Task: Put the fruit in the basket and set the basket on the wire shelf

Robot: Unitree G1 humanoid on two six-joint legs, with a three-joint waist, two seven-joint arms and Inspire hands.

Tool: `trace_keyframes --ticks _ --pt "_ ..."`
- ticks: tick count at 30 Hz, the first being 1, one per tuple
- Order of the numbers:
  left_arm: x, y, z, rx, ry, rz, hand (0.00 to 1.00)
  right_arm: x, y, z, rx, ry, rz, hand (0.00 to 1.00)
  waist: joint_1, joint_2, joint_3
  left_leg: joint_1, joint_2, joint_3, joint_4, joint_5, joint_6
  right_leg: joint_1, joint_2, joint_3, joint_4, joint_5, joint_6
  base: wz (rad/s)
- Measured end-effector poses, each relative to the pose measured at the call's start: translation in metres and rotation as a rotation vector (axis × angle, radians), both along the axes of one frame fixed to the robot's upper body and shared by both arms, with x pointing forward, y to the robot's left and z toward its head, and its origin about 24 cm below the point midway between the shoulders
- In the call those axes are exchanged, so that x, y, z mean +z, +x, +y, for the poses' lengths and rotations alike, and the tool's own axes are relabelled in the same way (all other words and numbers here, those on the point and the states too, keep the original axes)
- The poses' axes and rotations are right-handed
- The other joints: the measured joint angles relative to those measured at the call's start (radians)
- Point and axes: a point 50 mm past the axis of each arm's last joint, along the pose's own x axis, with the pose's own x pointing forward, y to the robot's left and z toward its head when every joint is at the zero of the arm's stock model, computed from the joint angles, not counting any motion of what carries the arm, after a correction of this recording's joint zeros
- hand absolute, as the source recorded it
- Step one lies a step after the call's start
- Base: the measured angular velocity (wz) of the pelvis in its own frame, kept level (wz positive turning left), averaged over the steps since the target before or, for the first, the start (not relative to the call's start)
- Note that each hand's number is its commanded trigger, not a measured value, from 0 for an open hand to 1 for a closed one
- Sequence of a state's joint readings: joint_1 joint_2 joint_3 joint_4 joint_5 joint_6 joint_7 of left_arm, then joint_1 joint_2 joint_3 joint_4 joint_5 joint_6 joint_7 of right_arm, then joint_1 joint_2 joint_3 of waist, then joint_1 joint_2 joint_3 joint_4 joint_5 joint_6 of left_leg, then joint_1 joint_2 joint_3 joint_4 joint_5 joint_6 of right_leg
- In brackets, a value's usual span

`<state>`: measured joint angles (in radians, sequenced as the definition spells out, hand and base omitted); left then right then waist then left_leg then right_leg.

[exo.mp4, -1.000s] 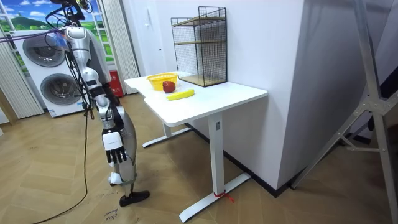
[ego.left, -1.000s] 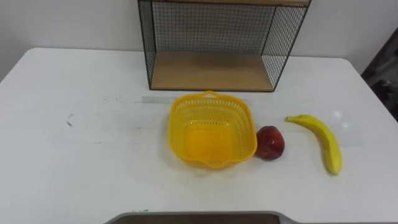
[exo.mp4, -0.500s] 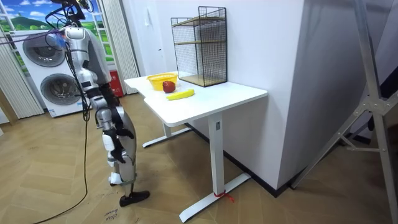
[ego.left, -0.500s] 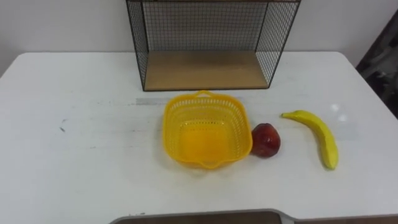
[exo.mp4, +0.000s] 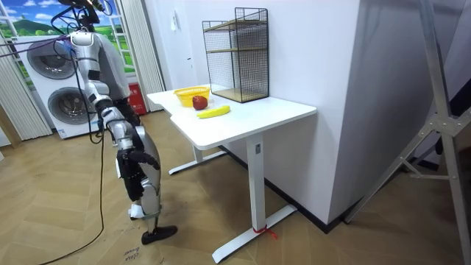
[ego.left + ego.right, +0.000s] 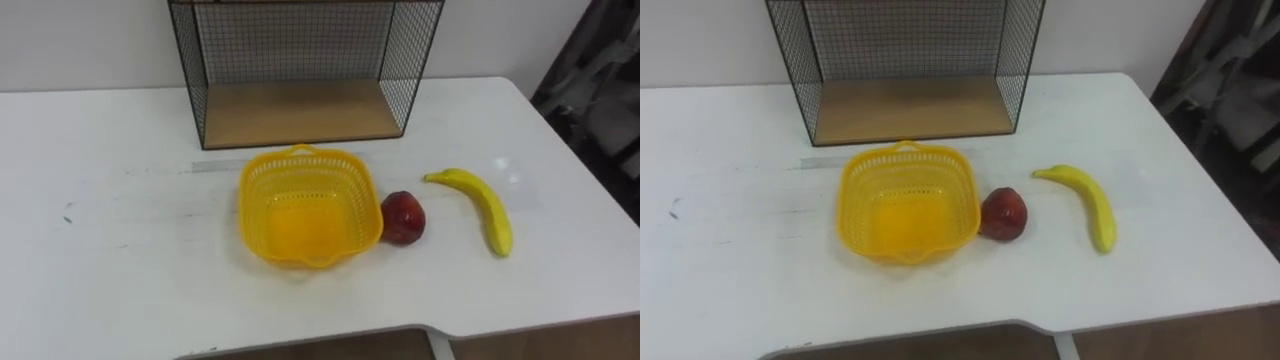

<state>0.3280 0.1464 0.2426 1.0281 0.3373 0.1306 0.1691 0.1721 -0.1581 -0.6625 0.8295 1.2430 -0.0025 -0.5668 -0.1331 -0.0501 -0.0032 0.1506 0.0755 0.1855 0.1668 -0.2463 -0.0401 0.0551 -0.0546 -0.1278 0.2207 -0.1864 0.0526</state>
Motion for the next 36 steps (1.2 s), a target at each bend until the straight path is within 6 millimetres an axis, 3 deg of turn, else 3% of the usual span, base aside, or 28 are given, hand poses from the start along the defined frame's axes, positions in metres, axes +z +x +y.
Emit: trace_keyframes --ticks 2,3,5,8,12,15,17,18,21,27,30,33,36 --pt "0.002 0.004 0.002 -0.004 0.018 -0.03 0.0 0.017 0.012 -0.013 0.009 -0.093 0.007 0.0 0.0 0.001 0.0004 -0.012 0.0 0.0 0.005 0.002 0.001 -0.007 0.001 0.003 0.005 0.002 -0.003 0.0" --pt "0.003 0.005 0.003 -0.007 0.024 -0.039 0.0 0.024 0.017 -0.016 0.023 -0.128 0.016 0.0 0.0 -0.006 -0.0035 -0.016 0.0 0.0 0.009 0.002 0.001 -0.011 0.001 0.005 0.01 0.003 -0.003 -0.08" --pt "0.004 0.009 0.004 -0.014 0.032 -0.056 0.0 0.056 0.041 -0.03 0.096 -0.31 0.052 0.0 0.003 0.0 0.0033 -0.021 0.0 0.006 0.016 0.002 0.002 -0.023 0.001 0.016 0.02 0.002 -0.003 -0.11" --pt "0.004 0.013 0.003 -0.058 0.037 -0.066 0.0 0.098 0.063 -0.037 0.15 -0.544 0.066 0.0 0.007 0.0 0.004 -0.023 0.0 0.006 0.014 0.002 0.001 -0.026 0.002 0.017 0.016 0.002 -0.002 -0.02" --pt "0.003 0.013 0.0 -0.082 0.026 -0.07 0.0 0.138 0.08 -0.035 0.191 -0.812 0.123 0.0 0.035 -0.004 0.0074 -0.027 -0.001 0.007 0.011 0.002 0.001 -0.039 0.002 0.019 0.013 0.002 -0.002 0.0" --pt "0.003 0.014 -0.002 -0.098 0.018 -0.074 0.0 0.16 0.094 -0.026 0.263 -0.967 0.11 0.0 0.054 -0.003 0.0056 -0.035 -0.002 0.007 0.011 0.002 0.002 -0.048 0.003 0.023 0.013 0.002 -0.002 0.0" --pt "0.003 0.017 -0.003 -0.115 0.014 -0.081 0.0 0.168 0.102 -0.02 0.338 -1.03 0.08 0.0 0.058 0.0 0.0024 -0.037 -0.001 0.005 0.011 0.002 0.002 -0.054 0.003 0.022 0.016 0.002 -0.003 0.0" --pt "0.002 0.017 -0.005 -0.124 0.01 -0.077 0.0 0.169 0.106 -0.017 0.367 -1.043 0.066 0.0 0.062 -0.01 0.0018 -0.037 -0.001 0.006 0.011 0.002 0.002 -0.051 0.003 0.022 0.017 0.002 -0.003 0.0" --pt "0.0 0.017 -0.012 -0.169 -0.018 -0.066 0.0 0.173 0.123 -0.004 0.523 -1.107 0.003 0.0 0.075 -0.003 0.0041 -0.029 -0.001 0.008 0.01 0.002 0.002 -0.037 0.003 0.023 0.017 0.003 -0.003 0.0" --pt "-0.002 0.015 -0.015 -0.182 -0.075 -0.059 0.0 0.169 0.148 0.021 0.903 -1.148 -0.149 0.0 0.096 -0.014 0.0075 -0.026 -0.001 0.006 0.003 0.002 0.002 -0.037 0.004 0.022 0.017 0.003 -0.003 0.0" --pt "-0.001 0.015 -0.014 -0.185 -0.093 -0.055 0.0 0.172 0.158 0.029 1.092 -1.167 -0.21 0.0 0.111 -0.022 0.0075 -0.026 -0.001 0.007 0.003 0.002 0.002 -0.037 0.004 0.022 0.015 0.003 -0.003 0.0" --pt "-0.001 0.016 -0.011 -0.191 -0.096 -0.054 0.0 0.174 0.165 0.035 1.238 -1.183 -0.254 0.0 0.12 -0.025 0.0024 -0.026 0.0 0.003 0.003 0.002 0.002 -0.034 0.004 0.019 0.015 0.003 -0.003 0.01" --pt "0.0 0.016 -0.008 -0.196 -0.099 -0.051 0.0 0.172 0.17 0.044 1.401 -1.185 -0.292 0.0 0.14 -0.039 0.0049 -0.026 0.0 0.001 0.003 0.002 0.002 -0.033 0.004 0.017 0.014 0.003 -0.003 0.0"
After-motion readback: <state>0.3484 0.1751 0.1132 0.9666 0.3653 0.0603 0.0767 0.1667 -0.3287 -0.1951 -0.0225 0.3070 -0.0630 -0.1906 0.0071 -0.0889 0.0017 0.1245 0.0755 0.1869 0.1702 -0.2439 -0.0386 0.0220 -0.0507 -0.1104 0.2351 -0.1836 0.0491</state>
